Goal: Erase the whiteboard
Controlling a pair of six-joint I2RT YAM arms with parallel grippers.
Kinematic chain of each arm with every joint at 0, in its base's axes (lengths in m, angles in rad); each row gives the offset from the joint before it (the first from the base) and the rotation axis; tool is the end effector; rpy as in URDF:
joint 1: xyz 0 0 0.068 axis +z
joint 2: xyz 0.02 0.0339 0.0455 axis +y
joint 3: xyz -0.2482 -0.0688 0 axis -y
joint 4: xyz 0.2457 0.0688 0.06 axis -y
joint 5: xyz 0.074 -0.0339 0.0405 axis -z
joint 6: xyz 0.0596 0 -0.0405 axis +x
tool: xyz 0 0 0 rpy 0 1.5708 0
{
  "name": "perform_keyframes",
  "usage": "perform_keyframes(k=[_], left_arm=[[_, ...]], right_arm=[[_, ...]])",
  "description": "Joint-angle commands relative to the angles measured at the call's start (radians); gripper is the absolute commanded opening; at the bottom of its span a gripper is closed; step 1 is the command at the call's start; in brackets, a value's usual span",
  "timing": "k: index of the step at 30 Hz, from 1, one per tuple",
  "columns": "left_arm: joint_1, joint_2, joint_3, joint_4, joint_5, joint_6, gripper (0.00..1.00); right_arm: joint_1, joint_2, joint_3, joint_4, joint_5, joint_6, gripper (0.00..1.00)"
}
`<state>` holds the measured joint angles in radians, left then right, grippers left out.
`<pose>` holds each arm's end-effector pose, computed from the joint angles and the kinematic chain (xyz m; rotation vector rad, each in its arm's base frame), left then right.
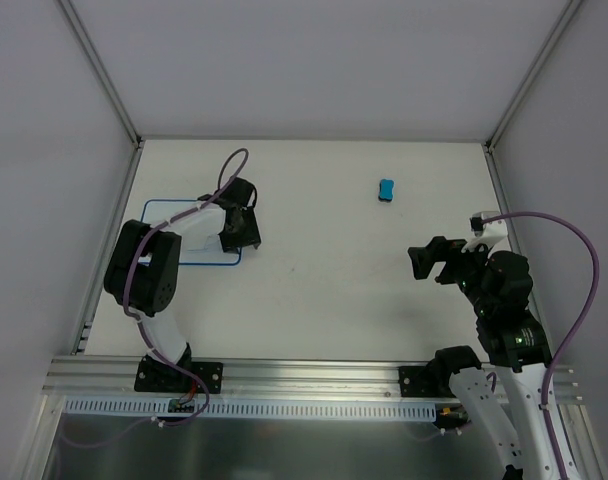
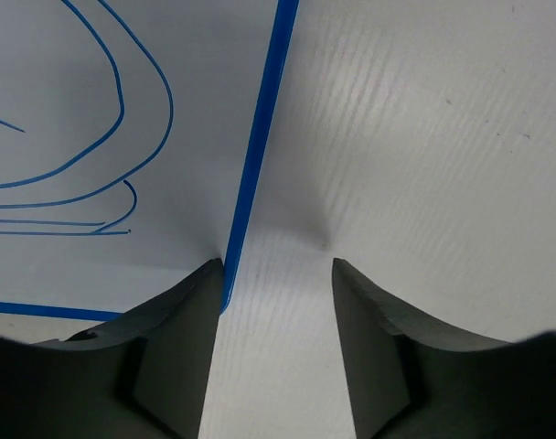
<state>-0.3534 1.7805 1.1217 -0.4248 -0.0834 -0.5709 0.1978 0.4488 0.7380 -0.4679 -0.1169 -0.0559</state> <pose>0.3443 -0.1217 0.1354 -0.3164 2.6437 -0.1956 0.1416 0.0355 0.3251 -0.3064 1.7257 0.2059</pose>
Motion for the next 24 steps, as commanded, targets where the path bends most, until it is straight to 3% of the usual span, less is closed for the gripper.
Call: perform_keyframes(k=[1,4,11,18,24], left_arm=[[-0.058,0.045,0.003,0.009,0.014,-0.027,0.47],[-0.110,0.060,0.001,0.009,0.046,-0.060,0.38],[-0.277,0.083,0.042,0.011,0.083,-0.145,0.34],[-0.459,0.197,0.229,0.009,0.152,-0.196,0.31],[-0.530,0.342,0.421,0.009,0.206,-0.192,0.29]], right_arm=[[0.005,-0.007,-0.002,0.038,0.017,-0.010,0.99],[0.005,-0.010,0.000,0.038,0.023,-0.010,0.99],[0.005,-0.015,0.000,0.038,0.028,-0.010,0.99],[0.005,-0.019,0.000,0.038,0.034,-0.010,0.99],[0.003,-0.024,-0.005,0.038,0.056,-0.004,0.99]])
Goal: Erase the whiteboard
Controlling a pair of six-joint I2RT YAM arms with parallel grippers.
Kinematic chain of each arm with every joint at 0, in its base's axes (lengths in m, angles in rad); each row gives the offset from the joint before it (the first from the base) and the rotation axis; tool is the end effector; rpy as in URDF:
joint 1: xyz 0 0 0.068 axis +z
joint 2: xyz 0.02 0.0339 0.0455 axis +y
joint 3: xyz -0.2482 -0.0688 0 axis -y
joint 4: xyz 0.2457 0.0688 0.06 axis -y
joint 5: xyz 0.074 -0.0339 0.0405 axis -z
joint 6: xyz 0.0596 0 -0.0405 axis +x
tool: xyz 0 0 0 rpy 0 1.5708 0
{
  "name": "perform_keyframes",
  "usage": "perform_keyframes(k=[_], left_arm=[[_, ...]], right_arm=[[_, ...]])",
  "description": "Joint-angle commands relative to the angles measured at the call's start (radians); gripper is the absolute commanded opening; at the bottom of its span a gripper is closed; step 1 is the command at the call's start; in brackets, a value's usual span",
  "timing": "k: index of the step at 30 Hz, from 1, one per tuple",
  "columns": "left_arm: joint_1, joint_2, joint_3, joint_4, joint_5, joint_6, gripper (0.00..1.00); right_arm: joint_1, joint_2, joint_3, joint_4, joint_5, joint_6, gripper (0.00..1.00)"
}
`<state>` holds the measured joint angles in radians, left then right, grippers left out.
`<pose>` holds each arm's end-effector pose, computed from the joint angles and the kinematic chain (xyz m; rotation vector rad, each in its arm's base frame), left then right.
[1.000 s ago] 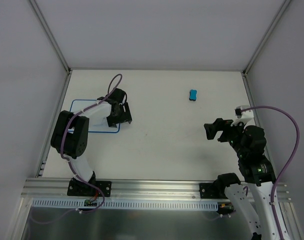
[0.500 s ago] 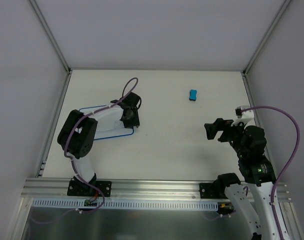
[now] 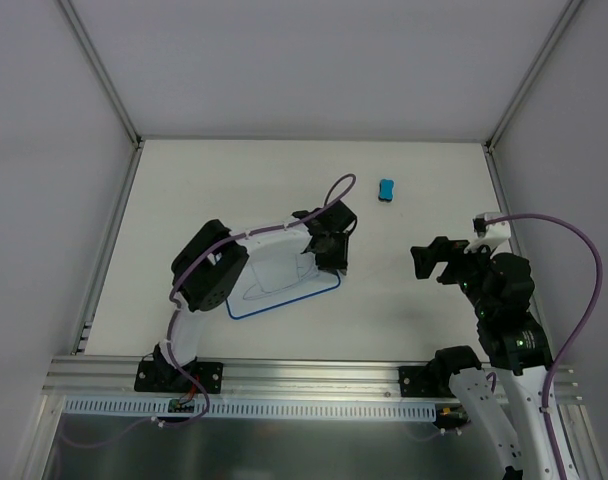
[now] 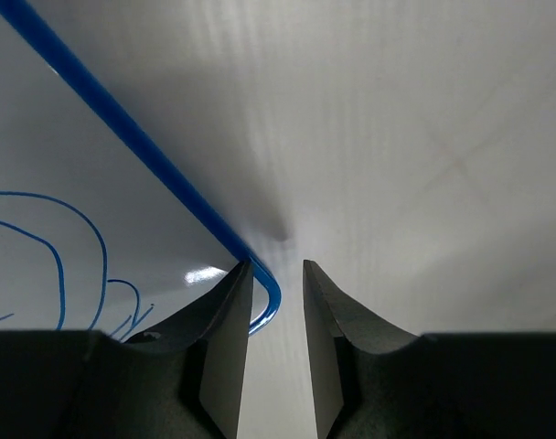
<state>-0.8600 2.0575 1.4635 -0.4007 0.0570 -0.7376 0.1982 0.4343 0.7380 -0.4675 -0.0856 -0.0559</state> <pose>0.2884 -0.3402 0.1331 0.1886 2.7040 -0.6293 0.1391 0.0331 0.3269 -0.2826 1.7142 0.1789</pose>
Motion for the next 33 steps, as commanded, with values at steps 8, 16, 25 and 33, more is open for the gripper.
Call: perform_keyframes(k=[8,16,25,33], left_arm=[[-0.054,0.046,0.164,-0.015,0.050,0.024,0.39],[-0.028,-0.219,0.051,-0.016,-0.115,0.084,0.89],[0.168,-0.552,-0.166,-0.024,-0.092,0.121,0.99],[0.418,-0.944,-0.360,-0.118,-0.137,0.268,0.99]], right_arm=[[0.003,0.056,-0.002,0.033,0.041,0.025,0.99],[0.006,0.274,0.081,0.030,0.080,0.030,0.99],[0.010,0.707,0.297,0.157,0.018,0.001,0.99],[0.012,1.110,0.553,0.242,0.069,-0.012,0.99]])
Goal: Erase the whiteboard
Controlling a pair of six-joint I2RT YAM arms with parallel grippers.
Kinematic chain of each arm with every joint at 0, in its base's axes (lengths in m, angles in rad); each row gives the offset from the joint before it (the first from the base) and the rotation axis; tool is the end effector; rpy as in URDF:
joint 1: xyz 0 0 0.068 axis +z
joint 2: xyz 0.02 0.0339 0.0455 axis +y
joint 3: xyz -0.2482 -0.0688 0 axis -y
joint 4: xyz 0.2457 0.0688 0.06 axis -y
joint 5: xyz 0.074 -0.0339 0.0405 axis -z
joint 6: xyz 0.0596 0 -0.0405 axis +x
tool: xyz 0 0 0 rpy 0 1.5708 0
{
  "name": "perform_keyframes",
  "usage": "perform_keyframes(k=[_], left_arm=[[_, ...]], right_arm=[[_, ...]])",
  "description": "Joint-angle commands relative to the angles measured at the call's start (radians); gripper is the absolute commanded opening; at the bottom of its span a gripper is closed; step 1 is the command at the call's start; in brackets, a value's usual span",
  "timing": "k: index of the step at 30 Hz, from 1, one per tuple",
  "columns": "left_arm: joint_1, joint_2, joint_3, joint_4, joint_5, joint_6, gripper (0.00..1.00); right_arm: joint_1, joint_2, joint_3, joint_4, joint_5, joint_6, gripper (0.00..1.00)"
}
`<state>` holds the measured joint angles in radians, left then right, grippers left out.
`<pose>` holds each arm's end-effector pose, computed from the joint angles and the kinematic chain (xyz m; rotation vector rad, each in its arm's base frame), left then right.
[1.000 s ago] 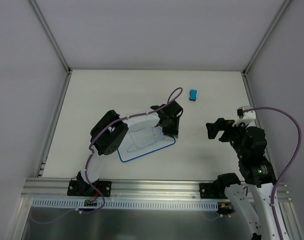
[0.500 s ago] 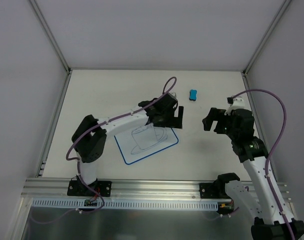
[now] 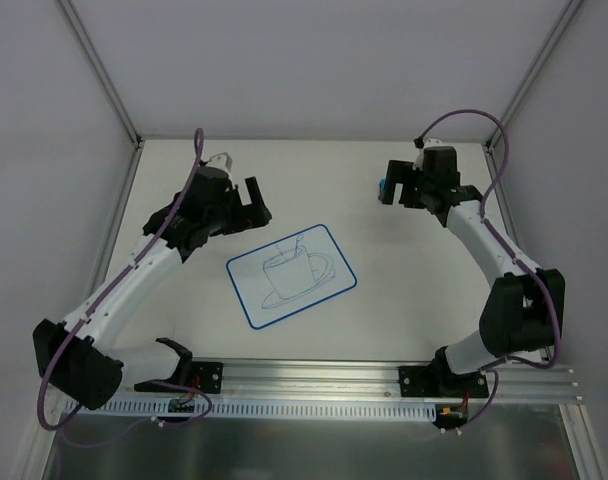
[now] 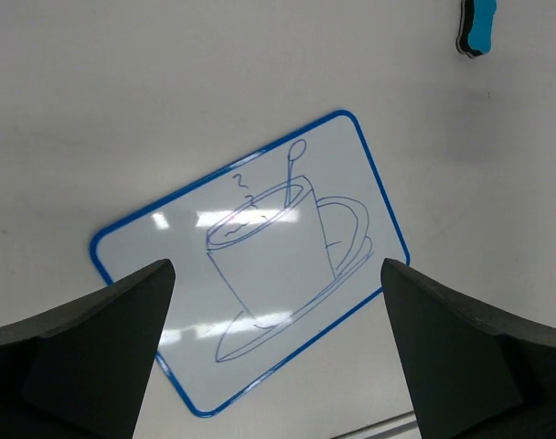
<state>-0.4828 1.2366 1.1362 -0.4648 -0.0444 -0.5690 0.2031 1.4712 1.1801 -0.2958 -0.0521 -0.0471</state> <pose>0.2686 -0.1378 0.3115 -0.1210 2.1861 -0.5623 0.3511 0.0755 0.2735 -0.2995 2.1396 0.1463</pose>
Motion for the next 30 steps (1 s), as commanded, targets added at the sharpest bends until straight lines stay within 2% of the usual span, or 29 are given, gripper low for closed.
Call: perform_keyframes(k=[1,2,5,8,9,13,16,20,24,30], left_arm=[[0.053,-0.152,-0.042,-0.066,-0.051,0.118,0.99],[0.065,-0.201,-0.052,-0.075,-0.066,0.138,0.99],[0.105,-0.271,-0.081,-0.101,-0.110,0.210,0.99],[0.113,-0.302,-0.113,-0.103,-0.224,0.280,0.99],[0.115,-0.305,-0.133,-0.103,-0.298,0.285,0.99],[0.115,-0.301,-0.171,-0.095,-0.394,0.271,0.99],[0.118,-0.286,-0.210,-0.080,-0.425,0.265,0.99],[0.124,-0.267,-0.219,-0.080,-0.433,0.274,0.99],[0.127,-0.269,-0.219,-0.075,-0.436,0.278,0.99],[0.131,-0.270,-0.222,-0.074,-0.434,0.281,0.99]], right_arm=[[0.006,0.151,0.139,0.072,0.046,-0.022,0.99],[0.005,0.190,0.188,0.078,0.098,-0.028,0.99],[0.006,0.340,0.275,0.081,0.110,-0.037,0.99],[0.006,0.467,0.378,0.080,0.130,-0.030,0.99],[0.007,0.497,0.422,0.078,0.138,-0.025,0.99],[0.009,0.613,0.513,0.075,0.190,-0.013,0.99],[0.007,0.687,0.579,0.041,0.207,-0.007,0.95],[0.009,0.735,0.602,0.034,0.216,0.003,0.81],[0.007,0.762,0.642,0.001,0.213,0.009,0.73],[0.004,0.830,0.748,-0.097,0.186,0.026,0.66]])
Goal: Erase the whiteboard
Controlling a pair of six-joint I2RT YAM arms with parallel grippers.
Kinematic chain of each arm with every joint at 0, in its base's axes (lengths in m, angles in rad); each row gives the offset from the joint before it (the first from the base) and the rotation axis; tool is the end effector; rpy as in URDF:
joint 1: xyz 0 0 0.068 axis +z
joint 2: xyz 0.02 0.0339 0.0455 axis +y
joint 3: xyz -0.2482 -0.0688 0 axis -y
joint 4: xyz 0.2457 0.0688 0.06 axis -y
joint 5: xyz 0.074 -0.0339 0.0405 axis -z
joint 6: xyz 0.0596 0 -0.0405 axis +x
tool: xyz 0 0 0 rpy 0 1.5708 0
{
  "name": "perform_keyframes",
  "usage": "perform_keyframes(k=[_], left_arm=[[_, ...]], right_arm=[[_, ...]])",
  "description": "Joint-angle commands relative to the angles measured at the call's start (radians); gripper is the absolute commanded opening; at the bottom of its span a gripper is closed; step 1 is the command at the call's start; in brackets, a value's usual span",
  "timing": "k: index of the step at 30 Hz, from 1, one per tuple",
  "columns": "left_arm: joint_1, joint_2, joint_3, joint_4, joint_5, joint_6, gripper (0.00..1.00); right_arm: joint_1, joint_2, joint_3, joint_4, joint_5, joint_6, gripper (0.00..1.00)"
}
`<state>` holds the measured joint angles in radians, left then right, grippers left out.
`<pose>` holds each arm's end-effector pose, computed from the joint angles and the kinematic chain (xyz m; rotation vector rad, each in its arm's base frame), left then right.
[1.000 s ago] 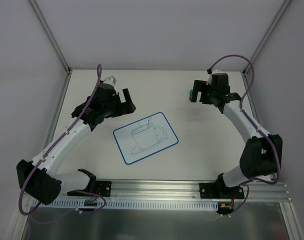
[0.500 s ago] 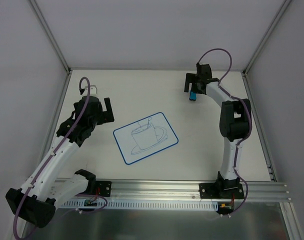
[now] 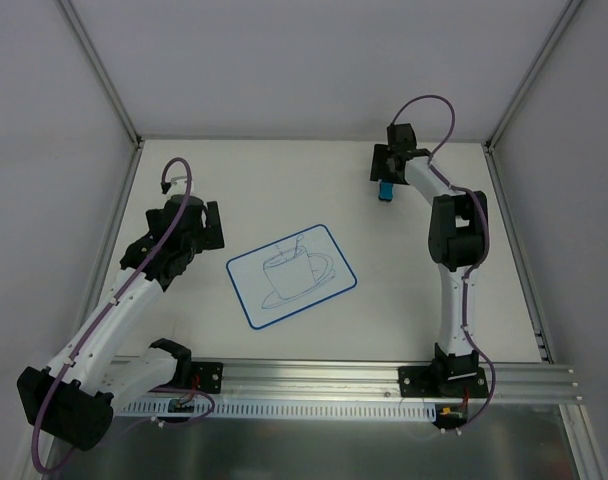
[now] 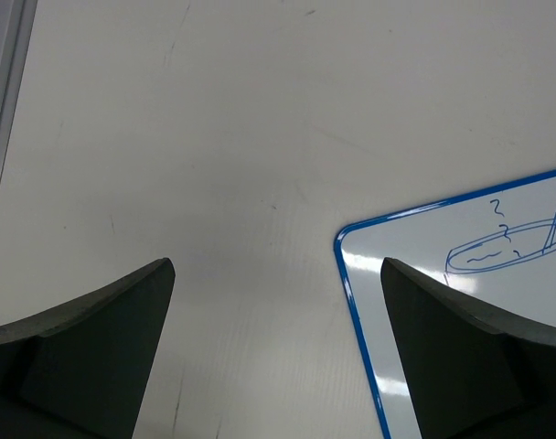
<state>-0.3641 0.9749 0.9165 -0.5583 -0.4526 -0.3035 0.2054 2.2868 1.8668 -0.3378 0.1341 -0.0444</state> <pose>0.2275 -0.0588 0.2907 -0.1866 2.1112 0.1014 0.5189 0.1000 0.1639 -0.2225 2.3106 -0.0750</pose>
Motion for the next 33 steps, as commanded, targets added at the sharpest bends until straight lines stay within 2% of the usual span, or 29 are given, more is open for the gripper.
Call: perform_keyframes(k=[1,13,17,28,33], left_arm=[[0.013,-0.011,-0.002,0.020,-0.027,0.015,0.99],[0.014,-0.015,-0.005,0.020,-0.017,0.015,0.99],[0.016,-0.016,-0.008,0.020,-0.015,0.015,0.99],[0.016,-0.015,-0.010,0.020,-0.012,0.015,0.99],[0.016,-0.018,-0.011,0.020,-0.011,0.015,0.99]], right_arm=[[0.005,0.017,0.064,-0.059,-0.002,0.029,0.66],[0.005,0.013,0.038,-0.083,0.013,0.041,0.57],[0.002,0.016,0.042,-0.083,0.012,0.041,0.50],[0.000,0.037,0.072,-0.138,0.009,0.041,0.49],[0.000,0.040,0.080,-0.142,0.012,0.041,0.40]])
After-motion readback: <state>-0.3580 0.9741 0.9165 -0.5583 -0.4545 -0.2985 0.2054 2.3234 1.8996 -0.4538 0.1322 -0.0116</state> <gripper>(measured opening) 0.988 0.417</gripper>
